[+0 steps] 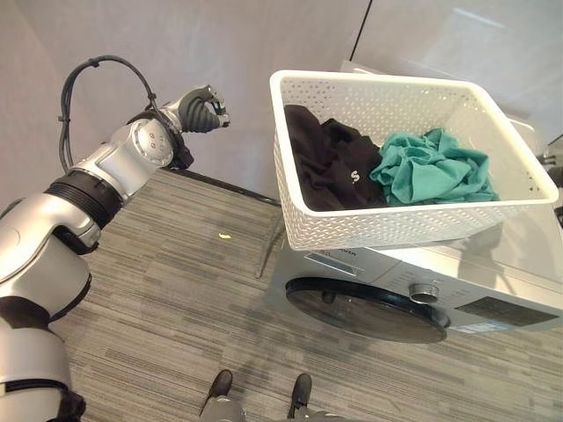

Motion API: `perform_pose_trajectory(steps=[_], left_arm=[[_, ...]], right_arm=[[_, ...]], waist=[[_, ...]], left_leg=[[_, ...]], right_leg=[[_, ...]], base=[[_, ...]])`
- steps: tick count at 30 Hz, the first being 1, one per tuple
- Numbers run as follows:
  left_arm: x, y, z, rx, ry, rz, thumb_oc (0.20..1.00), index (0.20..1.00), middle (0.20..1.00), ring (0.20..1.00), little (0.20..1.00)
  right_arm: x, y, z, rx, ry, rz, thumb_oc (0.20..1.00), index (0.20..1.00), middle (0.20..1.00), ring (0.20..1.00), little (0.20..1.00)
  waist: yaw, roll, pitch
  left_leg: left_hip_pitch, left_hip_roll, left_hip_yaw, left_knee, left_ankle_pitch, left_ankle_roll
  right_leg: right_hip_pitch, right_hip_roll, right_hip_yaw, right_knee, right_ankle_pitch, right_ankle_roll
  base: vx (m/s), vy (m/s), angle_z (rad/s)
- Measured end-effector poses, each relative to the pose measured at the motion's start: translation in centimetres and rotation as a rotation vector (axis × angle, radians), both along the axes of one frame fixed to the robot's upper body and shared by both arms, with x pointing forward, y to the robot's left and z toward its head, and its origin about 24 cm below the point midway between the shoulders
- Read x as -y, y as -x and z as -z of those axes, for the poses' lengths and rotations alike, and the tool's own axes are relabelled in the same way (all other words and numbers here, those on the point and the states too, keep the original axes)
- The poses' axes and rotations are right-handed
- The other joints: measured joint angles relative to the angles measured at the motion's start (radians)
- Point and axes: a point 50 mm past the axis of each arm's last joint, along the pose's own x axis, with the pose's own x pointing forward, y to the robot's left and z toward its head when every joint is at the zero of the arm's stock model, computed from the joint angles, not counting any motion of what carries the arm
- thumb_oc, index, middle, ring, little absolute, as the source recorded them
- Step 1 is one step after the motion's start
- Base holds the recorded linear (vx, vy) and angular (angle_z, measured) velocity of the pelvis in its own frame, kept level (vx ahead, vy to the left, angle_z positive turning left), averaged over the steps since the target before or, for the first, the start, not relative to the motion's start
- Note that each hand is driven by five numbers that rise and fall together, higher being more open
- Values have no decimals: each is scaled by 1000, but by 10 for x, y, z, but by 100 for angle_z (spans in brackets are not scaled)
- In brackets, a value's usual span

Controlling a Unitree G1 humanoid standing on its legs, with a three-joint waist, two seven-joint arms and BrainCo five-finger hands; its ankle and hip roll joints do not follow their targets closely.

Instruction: Grab the laundry basket,head to the washer,open it,put in the laundry and shut it.

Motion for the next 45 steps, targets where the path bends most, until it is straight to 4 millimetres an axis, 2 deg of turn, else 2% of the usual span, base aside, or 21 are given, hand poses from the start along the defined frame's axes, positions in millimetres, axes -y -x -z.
perform_pose_trajectory(steps=[2, 4, 5, 6, 7, 8, 15, 16, 17, 18, 20, 22, 26, 27, 28, 29, 31, 34, 36, 40, 45], left_arm=[[1, 0, -3, 15, 10, 5, 200, 200, 200, 200, 200], [0, 1, -3, 18, 10, 8, 247, 247, 247, 247, 247], [0, 1, -4, 19, 10, 8, 282, 282, 282, 282, 282], [2, 2, -4, 21, 10, 15, 391, 391, 391, 391, 391], [3, 3, -6, 26, 8, 26, 391, 391, 391, 391, 391], [5, 3, -7, 29, 9, 35, 479, 479, 479, 479, 479], [6, 4, -8, 38, 10, 40, 542, 542, 542, 542, 542], [7, 4, -8, 40, 11, 44, 589, 589, 589, 589, 589], [8, 4, -9, 41, 11, 47, 589, 589, 589, 589, 589], [11, 4, -11, 46, 12, 54, 661, 661, 661, 661, 661], [19, 3, -18, 63, 10, 71, 1000, 1000, 1000, 1000, 1000], [29, 2, -26, 83, -15, 88, 1000, 1000, 1000, 1000, 1000], [32, 0, -47, 141, -16, 70, 1000, 1000, 1000, 1000, 1000], [35, 2, -61, 187, -24, 73, 1000, 1000, 1000, 1000, 1000], [40, 4, -70, 215, -54, 85, 1000, 1000, 1000, 1000, 1000], [43, 10, -90, 283, -128, 95, 1000, 1000, 1000, 1000, 1000], [40, 16, -112, 353, -181, 73, 1000, 1000, 1000, 1000, 1000], [34, 24, -141, 459, -191, 29, 1000, 1000, 1000, 1000, 1000], [28, 27, -151, 498, -196, -2, 1000, 1000, 1000, 1000, 1000], [6, 27, -157, 530, -171, -82, 1000, 1000, 1000, 1000, 1000], [-4, 31, -160, 541, -176, -103, 1000, 1000, 1000, 1000, 1000]], right_arm=[[-7, -2, -5, 23, 28, -29, 1000, 1000, 1000, 1000, 1000], [-9, 0, -9, 60, 35, -37, 1000, 1000, 1000, 1000, 1000], [-9, 2, -10, 67, 38, -39, 1000, 1000, 1000, 1000, 1000], [-6, 8, -13, 78, 62, -34, 1000, 1000, 1000, 1000, 1000], [-1, 15, -17, 98, 69, -23, 1000, 1000, 1000, 1000, 1000], [3, 21, -19, 118, 73, -12, 1000, 1000, 1000, 1000, 1000], [46, 62, -14, 169, 42, 188, 1000, 1000, 1000, 1000, 1000], [60, 72, -11, 176, 22, 275, 1000, 1000, 1000, 1000, 1000], [69, 79, -8, 173, 9, 322, 1000, 1000, 1000, 1000, 1000], [76, 85, -6, 174, -4, 367, 1000, 1000, 1000, 1000, 1000], [94, 104, 2, 156, -31, 488, 1000, 1000, 1000, 1000, 1000], [111, 122, 4, 159, -72, 614, 1000, 1000, 1000, 1000, 1000], [122, 136, -7, 183, -98, 728, 1000, 1000, 1000, 1000, 1000], [126, 144, -8, 192, -123, 768, 1000, 1000, 1000, 1000, 1000], [130, 154, -4, 181, -136, 804, 1000, 1000, 1000, 1000, 1000], [136, 172, 8, 149, -168, 888, 1000, 1000, 1000, 1000, 1000], [138, 185, 17, 121, -183, 939, 1000, 1000, 1000, 1000, 1000], [140, 193, 23, 129, -212, 969, 1000, 1000, 1000, 1000, 1000], [139, 196, 33, 95, -218, 984, 1000, 1000, 1000, 1000, 1000], [130, 193, 75, 61, -319, 979, 1000, 1000, 1000, 1000, 1000], [105, 218, 160, -197, -369, 1031, 1000, 1000, 1000, 1000, 1000]], waist=[[-12, 0, 0], [-27, 0, 0], [-31, 0, 0], [-37, 0, 0], [-37, 0, 0], [-38, 0, 0], [-68, 0, 0], [-70, 0, 0], [-73, 0, 0], [-73, 0, 0], [-79, 0, 0], [-75, 0, 0], [-75, 0, 0], [-76, 0, 0], [-69, 0, 0], [-54, 0, 0], [-43, 0, 0], [-33, 1, -1], [-27, 1, -1], [-19, 2, -2], [6, 0, -5]], left_leg=[[0, 0, 4, -7, 0, 0], [-3, 1, 7, -14, 2, 3], [-5, 1, 7, -14, 2, 3], [-9, 1, 9, -16, 2, 3], [-14, 1, 9, -17, 2, 3], [-16, 2, 9, -19, 2, 3], [-4, 8, 9, -30, 4, 5], [2, 7, 9, -30, 3, 5], [6, 8, 8, -29, 3, 5], [7, 9, 7, -29, 3, 5], [8, 13, 5, -30, 3, 5], [8, 12, 5, -30, 3, 5], [16, 8, 6, -30, 3, 5], [18, 10, 6, -33, 3, 5], [19, 13, 6, -39, 3, 5], [21, 16, 6, -45, 3, 5], [22, 16, 5, -45, 3, 5], [22, 17, 4, -46, 4, 5], [23, 17, 2, -46, 4, 3], [34, 16, 1, -48, 5, 3], [34, 16, -3, -47, 6, 1]], right_leg=[[-7, -1, 6, 0, 0, 0], [-15, -1, 8, 0, 0, 0], [-17, -1, 8, 0, 0, 0], [-25, -1, 10, 0, 0, 0], [-30, -1, 11, 0, 0, 0], [-33, -1, 11, 0, 0, 0], [-31, -2, 11, 0, 0, 0], [-26, -2, 12, 0, 1, 0], [-23, -3, 13, 0, 1, 0], [-21, -3, 12, 0, 1, 0], [-19, -3, 10, 0, 1, 0], [-18, -3, 9, 0, 1, 0], [-15, -7, 12, 0, 1, 0], [-14, -7, 12, 0, 1, 0], [-15, -5, 11, 0, 1, 0], [-15, -2, 7, 0, 1, 0], [-14, -3, 7, 0, 1, 0], [-12, -2, 6, 0, 1, 0], [-9, -1, 3, 0, 1, 0], [3, -2, 0, 0, 0, 0], [8, -2, -13, 0, 0, 0]], base=[[-1, 17, -8], [2, 5, -5], [0, 0, 0], [14, 2, -4], [18, 2, -5], [0, 0, 0], [7, -7, -3], [8, -12, -9], [17, -22, -6], [0, 0, 0], [18, -11, 4], [7, -1, 2], [-5, 4, -5], [0, 0, 0], [30, -28, 4], [0, 0, 0], [0, 0, 0], [0, 3, 1], [-5, 10, 5], [-3, 11, 2], [-3, 12, 6]])
